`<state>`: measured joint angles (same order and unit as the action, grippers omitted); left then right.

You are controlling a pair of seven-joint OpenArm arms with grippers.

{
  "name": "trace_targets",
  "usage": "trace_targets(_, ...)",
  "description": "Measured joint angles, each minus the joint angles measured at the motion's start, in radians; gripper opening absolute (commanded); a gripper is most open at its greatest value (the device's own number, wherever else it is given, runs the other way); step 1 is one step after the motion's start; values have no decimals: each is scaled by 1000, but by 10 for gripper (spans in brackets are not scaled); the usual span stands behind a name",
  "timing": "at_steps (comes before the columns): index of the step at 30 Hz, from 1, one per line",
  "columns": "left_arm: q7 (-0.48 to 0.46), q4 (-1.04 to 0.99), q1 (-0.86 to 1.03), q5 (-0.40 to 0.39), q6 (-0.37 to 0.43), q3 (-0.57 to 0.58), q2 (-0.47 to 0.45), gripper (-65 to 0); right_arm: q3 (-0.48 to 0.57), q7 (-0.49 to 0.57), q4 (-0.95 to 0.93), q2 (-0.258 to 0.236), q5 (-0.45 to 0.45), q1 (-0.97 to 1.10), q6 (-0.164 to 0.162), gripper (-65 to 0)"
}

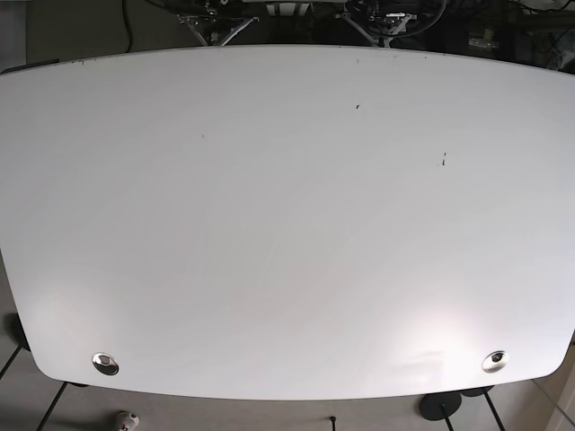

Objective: Fold the T-shirt properly

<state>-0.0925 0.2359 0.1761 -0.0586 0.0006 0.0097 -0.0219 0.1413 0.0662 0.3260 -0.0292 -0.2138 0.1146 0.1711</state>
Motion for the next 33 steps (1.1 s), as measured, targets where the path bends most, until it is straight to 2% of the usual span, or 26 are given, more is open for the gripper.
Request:
trace_targets(7,-12,7,-21,6,-8,-2,-47,-289,-5,7,-8,-49,0,39,-15,-625)
trace_targets(30,-6,-43,-1,6,-8,-7,-37,-286,-5,10,-7,-46,0,41,-13,-625)
trace_targets(33,-11,-43,11,6,-8,-7,-39,-286,-5,71,-7,-46,0,64,-13,-625)
